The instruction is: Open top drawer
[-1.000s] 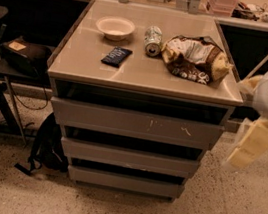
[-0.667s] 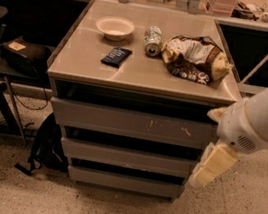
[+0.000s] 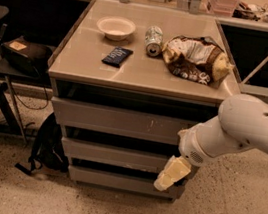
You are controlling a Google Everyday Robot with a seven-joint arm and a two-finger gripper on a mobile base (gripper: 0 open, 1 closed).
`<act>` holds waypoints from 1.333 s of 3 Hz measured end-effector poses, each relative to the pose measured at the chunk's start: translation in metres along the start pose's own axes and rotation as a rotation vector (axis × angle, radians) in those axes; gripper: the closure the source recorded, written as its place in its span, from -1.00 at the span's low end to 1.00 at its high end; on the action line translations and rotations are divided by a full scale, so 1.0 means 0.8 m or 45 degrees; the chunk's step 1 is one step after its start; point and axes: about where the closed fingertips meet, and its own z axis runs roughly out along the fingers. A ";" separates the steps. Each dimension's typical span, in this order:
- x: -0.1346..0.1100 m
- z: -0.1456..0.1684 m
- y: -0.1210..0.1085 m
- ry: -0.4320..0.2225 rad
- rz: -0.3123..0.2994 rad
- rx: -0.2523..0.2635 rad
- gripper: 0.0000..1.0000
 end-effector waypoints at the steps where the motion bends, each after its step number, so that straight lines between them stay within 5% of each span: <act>1: -0.003 -0.005 -0.002 -0.007 -0.007 0.014 -1.00; 2: -0.005 0.007 -0.026 -0.007 0.001 0.063 -1.00; 4: -0.047 0.024 -0.105 -0.086 -0.134 0.236 -1.00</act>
Offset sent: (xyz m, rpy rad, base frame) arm 0.0523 -0.0065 -0.0176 -0.0290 -0.0853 -0.0600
